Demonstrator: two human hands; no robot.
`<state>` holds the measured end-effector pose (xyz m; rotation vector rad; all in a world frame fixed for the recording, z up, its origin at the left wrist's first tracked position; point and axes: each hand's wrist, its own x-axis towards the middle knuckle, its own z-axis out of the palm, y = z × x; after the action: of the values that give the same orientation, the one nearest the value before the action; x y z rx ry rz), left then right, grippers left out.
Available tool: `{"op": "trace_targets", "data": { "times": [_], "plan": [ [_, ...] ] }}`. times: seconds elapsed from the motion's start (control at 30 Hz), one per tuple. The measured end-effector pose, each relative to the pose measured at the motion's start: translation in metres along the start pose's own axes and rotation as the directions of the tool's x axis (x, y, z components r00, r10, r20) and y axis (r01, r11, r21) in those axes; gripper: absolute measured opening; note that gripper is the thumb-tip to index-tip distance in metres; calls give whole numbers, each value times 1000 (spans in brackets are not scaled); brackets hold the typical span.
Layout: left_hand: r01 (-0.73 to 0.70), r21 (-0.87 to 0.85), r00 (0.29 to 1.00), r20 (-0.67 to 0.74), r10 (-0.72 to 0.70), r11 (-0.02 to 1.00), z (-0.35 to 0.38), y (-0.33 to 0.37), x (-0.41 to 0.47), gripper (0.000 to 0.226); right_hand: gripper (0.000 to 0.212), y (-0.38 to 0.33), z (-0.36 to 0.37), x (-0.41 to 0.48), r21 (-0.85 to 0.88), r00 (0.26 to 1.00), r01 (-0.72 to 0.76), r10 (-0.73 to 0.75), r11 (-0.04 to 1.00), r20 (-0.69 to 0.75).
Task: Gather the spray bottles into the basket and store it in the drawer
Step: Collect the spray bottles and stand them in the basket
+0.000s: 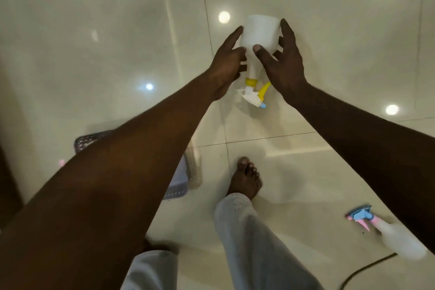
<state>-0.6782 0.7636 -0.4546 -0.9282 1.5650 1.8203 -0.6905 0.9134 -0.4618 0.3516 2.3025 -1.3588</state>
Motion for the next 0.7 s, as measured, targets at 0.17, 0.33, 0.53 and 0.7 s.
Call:
{"op": "trace_targets", "data": {
  "times": [0.17,0.33,0.53,0.7],
  "plan": [
    [-29,-156,996,-92,15,987,-46,-23,-69,65,86,-31,33,-56,66,999,-23,20,998,50],
    [-63,-299,983,-182,7,952,-88,-69,-143,59,82,-47,80,-118,60,984,-96,86,994,155],
    [-127,-313,944,-329,18,941,-142,-121,-207,54,80,-53,136,-180,51,930,-254,229,966,286],
    [-89,-329,913,-404,-55,940,-182,-161,-242,49,71,-57,178,-217,54,850,-426,378,903,368]
  ]
}}
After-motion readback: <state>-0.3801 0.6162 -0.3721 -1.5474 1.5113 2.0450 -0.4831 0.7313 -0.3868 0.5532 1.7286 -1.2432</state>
